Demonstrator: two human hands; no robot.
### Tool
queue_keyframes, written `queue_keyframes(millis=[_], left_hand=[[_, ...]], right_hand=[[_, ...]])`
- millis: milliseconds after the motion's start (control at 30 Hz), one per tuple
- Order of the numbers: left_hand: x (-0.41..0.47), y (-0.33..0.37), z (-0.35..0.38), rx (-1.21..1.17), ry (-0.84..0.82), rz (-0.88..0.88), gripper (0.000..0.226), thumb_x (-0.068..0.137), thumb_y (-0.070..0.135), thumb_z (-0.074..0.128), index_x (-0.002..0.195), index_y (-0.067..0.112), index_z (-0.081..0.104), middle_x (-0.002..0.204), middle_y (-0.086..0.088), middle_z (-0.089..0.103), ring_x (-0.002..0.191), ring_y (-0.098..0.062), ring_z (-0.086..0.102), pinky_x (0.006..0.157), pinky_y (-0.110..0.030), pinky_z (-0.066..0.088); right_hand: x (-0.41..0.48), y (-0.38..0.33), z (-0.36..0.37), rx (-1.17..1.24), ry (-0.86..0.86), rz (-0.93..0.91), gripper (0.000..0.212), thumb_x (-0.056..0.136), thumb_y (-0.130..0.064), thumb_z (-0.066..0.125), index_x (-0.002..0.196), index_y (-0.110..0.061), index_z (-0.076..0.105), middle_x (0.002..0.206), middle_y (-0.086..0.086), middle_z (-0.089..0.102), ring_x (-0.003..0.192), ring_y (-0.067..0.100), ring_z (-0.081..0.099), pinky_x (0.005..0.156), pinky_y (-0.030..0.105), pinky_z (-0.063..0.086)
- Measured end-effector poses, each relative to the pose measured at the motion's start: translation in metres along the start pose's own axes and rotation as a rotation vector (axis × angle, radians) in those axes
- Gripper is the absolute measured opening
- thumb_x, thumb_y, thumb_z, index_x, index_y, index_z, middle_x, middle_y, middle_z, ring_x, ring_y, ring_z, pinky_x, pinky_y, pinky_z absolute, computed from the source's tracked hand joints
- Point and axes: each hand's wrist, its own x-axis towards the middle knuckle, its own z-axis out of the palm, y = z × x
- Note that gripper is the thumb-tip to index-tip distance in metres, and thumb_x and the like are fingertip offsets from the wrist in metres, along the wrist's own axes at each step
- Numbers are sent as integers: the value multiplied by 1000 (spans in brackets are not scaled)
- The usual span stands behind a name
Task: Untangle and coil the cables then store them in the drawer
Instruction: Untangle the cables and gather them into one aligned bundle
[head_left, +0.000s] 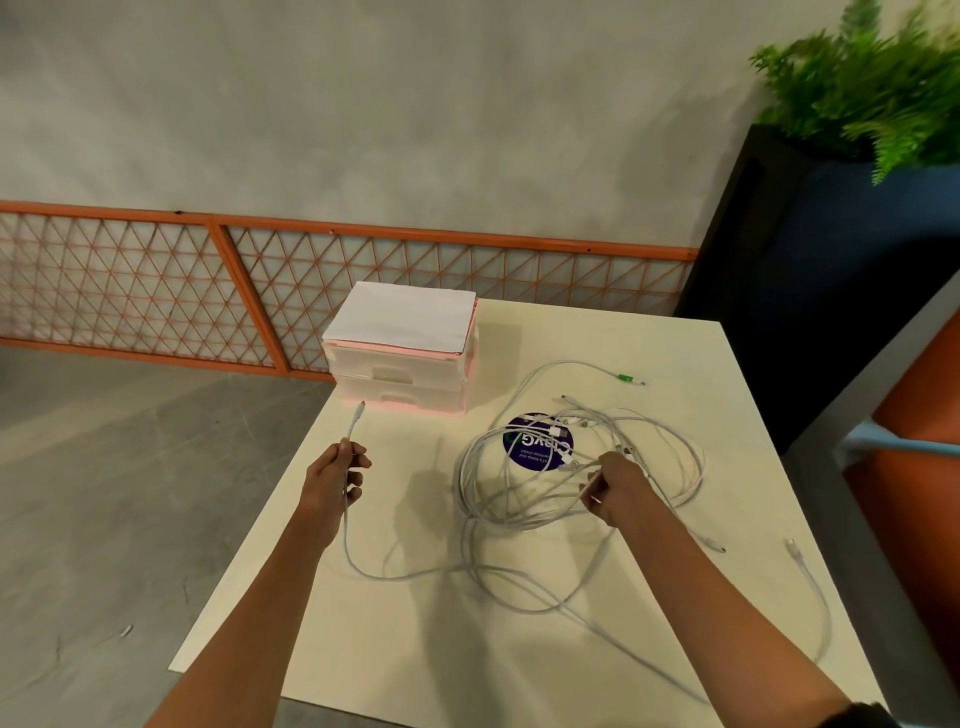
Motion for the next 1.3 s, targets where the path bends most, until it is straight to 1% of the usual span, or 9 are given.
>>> queue_keyframes(millis=[233,333,467,567,667,767,1000,1167,1300], left_hand=[[1,4,3,-3,-28,8,31,102,28,40,81,15,59,60,7,56,45,-4,43,47,-18,31],[-1,6,6,-13,-70,4,29,103,26,40,89,14,62,52,7,50,44,-5,43,45,-18,31],[-2,9,8,-30,-160,-15,27,103,24,37,102,16,63,50,7,47,46,-5,47,52,-21,34],[-5,13,12,-23,-227,-12,26,104,23,36,101,16,61,57,6,55,53,-7,51,58,-24,34],[-7,19,16,-39,-286,-19,25,103,22,36,99,15,59,69,3,64,59,-9,59,60,-23,41],[-8,21,20,-72,-317,-29,24,103,21,37,99,14,60,81,0,69,73,-13,67,67,-26,49],[-8,21,25,-89,-400,-33,24,103,19,36,104,9,58,101,-10,72,95,-24,69,84,-37,53],[-5,21,30,-40,-424,-69,26,102,17,39,109,2,59,100,-14,72,94,-26,70,81,-39,57],[-6,17,30,-15,-404,-62,30,101,18,40,116,1,61,108,-11,71,103,-23,68,90,-40,52]], right_hand=[[-26,-15,30,426,-148,127,38,101,-28,29,77,-5,49,40,5,52,23,13,45,33,19,44],[-34,-17,46,444,-196,46,33,103,-24,28,98,0,51,54,8,59,37,13,57,37,19,47],[-41,-10,66,199,-228,-172,32,102,-8,34,129,4,43,100,11,69,59,9,65,47,20,45],[-44,2,73,-9,-279,-269,32,102,-10,40,128,7,45,108,14,68,50,4,66,43,16,45],[-48,16,79,-142,-367,-372,10,99,-6,44,105,2,42,86,8,73,42,5,62,40,12,43],[-48,32,84,-272,-478,-503,26,95,4,48,83,-13,32,56,-2,67,40,3,59,35,11,36],[-48,67,102,-704,-581,-694,22,95,-5,52,108,-14,37,99,16,71,67,9,60,59,15,46],[-50,79,105,-921,-620,-823,23,94,-10,54,116,-11,45,92,12,73,77,31,66,73,37,54],[-50,77,103,-938,-590,-863,24,90,-10,63,111,-13,53,86,14,67,58,21,61,62,24,50]])
